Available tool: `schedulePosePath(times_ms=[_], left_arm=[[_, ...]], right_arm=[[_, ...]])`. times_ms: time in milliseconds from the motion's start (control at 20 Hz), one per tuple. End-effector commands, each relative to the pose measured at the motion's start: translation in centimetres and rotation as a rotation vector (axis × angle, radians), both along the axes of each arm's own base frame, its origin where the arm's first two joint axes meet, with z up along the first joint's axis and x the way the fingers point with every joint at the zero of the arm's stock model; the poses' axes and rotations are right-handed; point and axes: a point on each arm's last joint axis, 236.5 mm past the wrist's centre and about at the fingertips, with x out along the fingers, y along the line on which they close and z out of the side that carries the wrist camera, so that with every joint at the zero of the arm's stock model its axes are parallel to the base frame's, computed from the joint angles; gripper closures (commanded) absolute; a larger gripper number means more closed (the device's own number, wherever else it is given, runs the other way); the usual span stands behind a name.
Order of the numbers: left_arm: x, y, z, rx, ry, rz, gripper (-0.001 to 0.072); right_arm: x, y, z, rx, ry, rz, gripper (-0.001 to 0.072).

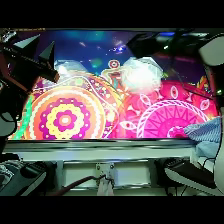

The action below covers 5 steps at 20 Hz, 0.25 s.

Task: Fold the clothes and pants, and hang the long-sleeved shirts on hangers.

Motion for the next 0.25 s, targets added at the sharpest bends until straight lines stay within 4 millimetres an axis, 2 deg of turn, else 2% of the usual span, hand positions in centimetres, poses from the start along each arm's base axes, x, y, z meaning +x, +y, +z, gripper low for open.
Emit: schedulePosePath(times_ms=[0, 200], left_arm=[[0.00, 0.00, 0.04, -0.001, -0.001, 0.000, 0.0375], [0.00, 0.00, 0.04, -0.001, -0.001, 0.000, 0.0375]], right_arm=[[-2.09, 3.65, -1.57, -0.025, 0.017, 0.093, 0.0078], [-2.27, 3.92, -1.53, -0.022, 0.018, 0.099, 0.0078]])
